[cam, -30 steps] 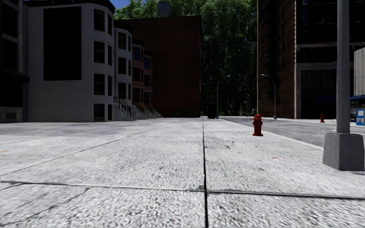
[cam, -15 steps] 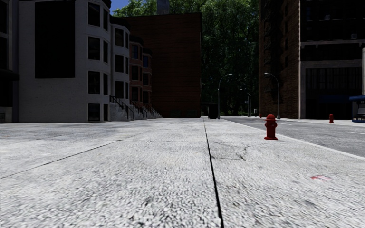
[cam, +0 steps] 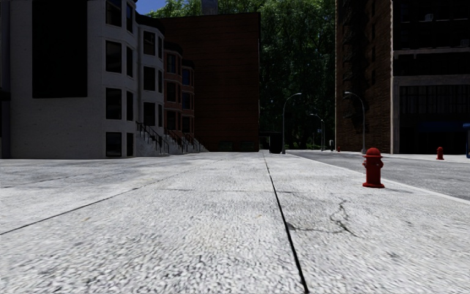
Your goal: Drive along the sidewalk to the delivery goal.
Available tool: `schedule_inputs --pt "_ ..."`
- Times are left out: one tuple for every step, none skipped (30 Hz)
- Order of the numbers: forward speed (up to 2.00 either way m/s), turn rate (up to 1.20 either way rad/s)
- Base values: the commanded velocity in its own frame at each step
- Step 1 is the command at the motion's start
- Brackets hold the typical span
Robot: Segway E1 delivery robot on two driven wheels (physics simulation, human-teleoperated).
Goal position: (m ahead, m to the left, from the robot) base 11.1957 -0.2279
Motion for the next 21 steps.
schedule_inputs --pt "2.0 0.0" --pt "2.0 0.0" --pt "2.0 0.0" --pt "2.0 0.0" --pt "2.0 0.0" --pt "2.0 0.0" --pt "2.0 0.0" --pt "2.0 0.0" --pt "2.0 0.0" --pt "2.0 0.0" --pt "2.0 0.0" --pt "2.0 0.0" --pt "2.0 0.0" --pt "2.0 0.0" --pt "2.0 0.0" --pt "2.0 0.0" --pt "2.0 0.0" --pt "2.0 0.0" --pt "2.0 0.0" --pt "2.0 0.0" --pt "2.0 0.0"
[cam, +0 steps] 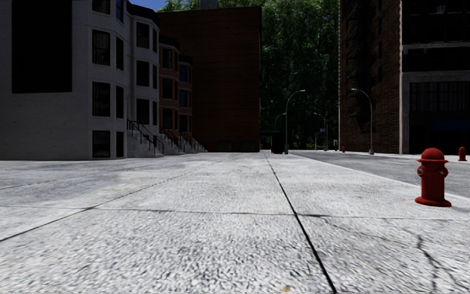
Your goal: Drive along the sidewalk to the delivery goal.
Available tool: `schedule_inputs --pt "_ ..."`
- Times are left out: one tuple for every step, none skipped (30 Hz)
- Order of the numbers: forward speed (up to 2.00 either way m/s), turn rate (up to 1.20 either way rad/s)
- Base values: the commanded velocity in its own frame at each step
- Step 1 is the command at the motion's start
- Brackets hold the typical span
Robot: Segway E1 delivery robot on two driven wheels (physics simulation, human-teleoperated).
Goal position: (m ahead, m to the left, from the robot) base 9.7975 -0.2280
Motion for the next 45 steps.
schedule_inputs --pt "2.0 0.0" --pt "2.0 0.0" --pt "2.0 0.0" --pt "2.0 0.0" --pt "2.0 0.0" --pt "2.0 0.0" --pt "2.0 0.0" --pt "2.0 0.0" --pt "2.0 0.0" --pt "2.0 0.0" --pt "2.0 0.0" --pt "2.0 0.0" --pt "2.0 0.0" --pt "2.0 0.0" --pt "2.0 0.0" --pt "2.0 0.0" --pt "2.0 0.0" --pt "2.0 0.0" --pt "2.0 0.0" --pt "2.0 0.0" --pt "2.0 0.0" --pt "2.0 0.0" --pt "2.0 0.0" --pt "2.0 0.0" --pt "2.0 0.0" --pt "2.0 0.0" --pt "2.0 0.0" --pt "2.0 0.0" --pt "2.0 0.0" --pt "2.0 0.0" --pt "2.0 0.0" --pt "2.0 0.0" --pt "2.0 0.0" --pt "2.0 0.0" --pt "2.0 0.0" --pt "2.0 0.0" --pt "2.0 0.0" --pt "2.0 0.0" --pt "2.0 0.0" --pt "2.0 0.0" --pt "2.0 0.0" --pt "2.0 0.0" --pt "2.0 0.0" --pt "2.0 0.0" --pt "2.0 0.0"
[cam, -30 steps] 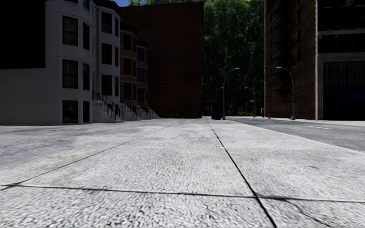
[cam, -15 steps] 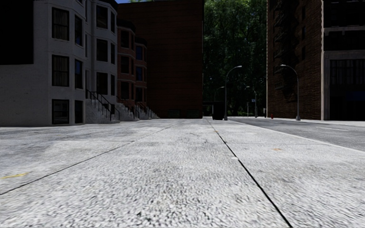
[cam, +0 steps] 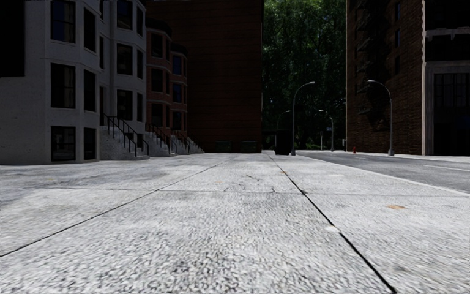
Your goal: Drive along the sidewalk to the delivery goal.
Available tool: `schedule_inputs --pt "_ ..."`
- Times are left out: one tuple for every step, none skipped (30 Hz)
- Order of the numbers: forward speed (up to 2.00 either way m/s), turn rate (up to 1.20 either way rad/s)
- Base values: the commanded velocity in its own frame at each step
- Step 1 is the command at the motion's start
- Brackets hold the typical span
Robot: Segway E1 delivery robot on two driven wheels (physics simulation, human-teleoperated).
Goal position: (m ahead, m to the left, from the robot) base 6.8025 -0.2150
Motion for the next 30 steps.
schedule_inputs --pt "2.0 0.0" --pt "2.0 0.0" --pt "2.0 0.0" --pt "2.0 0.0" --pt "2.0 0.0" --pt "2.0 0.0" --pt "2.0 0.0" --pt "2.0 0.0" --pt "2.0 0.0" --pt "2.0 0.0" --pt "2.0 0.0" --pt "2.0 0.0" --pt "2.0 0.0" --pt "2.0 0.0" --pt "2.0 0.0" --pt "2.0 0.0" --pt "2.0 0.0" --pt "2.0 0.0" --pt "2.0 0.0" --pt "2.0 0.0" --pt "2.0 0.0" --pt "2.0 0.0" --pt "2.0 0.0" --pt "2.0 0.0" --pt "2.0 0.0" --pt "2.0 0.0" --pt "2.0 0.0" --pt "2.0 0.0" --pt "2.0 0.0" --pt "2.0 0.0"
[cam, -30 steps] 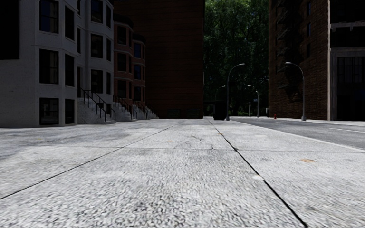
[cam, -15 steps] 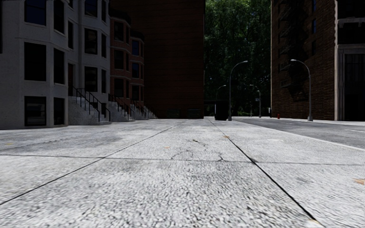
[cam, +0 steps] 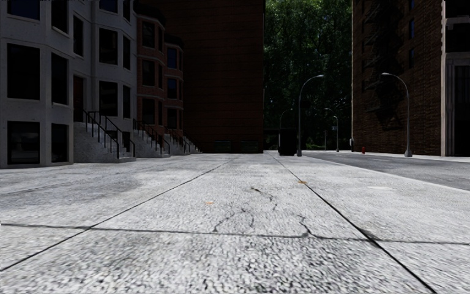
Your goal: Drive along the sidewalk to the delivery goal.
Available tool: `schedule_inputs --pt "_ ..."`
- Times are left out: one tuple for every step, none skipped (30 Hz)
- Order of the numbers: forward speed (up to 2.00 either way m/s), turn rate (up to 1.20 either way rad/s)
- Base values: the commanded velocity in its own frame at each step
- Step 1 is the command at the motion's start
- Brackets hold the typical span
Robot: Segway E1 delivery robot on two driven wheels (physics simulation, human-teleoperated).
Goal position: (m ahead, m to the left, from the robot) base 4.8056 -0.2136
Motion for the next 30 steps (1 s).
schedule_inputs --pt "2.0 0.0" --pt "2.0 0.0" --pt "2.0 0.0" --pt "2.0 0.0" --pt "2.0 0.0" --pt "2.0 0.0" --pt "2.0 0.0" --pt "2.0 0.0" --pt "2.0 0.0" --pt "2.0 0.0" --pt "2.0 0.0" --pt "2.0 0.0" --pt "2.0 0.0" --pt "2.0 0.0" --pt "2.0 0.0" --pt "2.0 0.0" --pt "2.0 0.0" --pt "2.0 0.0" --pt "2.0 0.0" --pt "2.0 0.0" --pt "2.0 0.0" --pt "2.0 0.0" --pt "2.0 0.0" --pt "2.0 0.0" --pt "2.0 0.0" --pt "2.0 0.0" --pt "2.0 0.0" --pt "2.0 0.0" --pt "2.0 0.0" --pt "2.0 0.0"
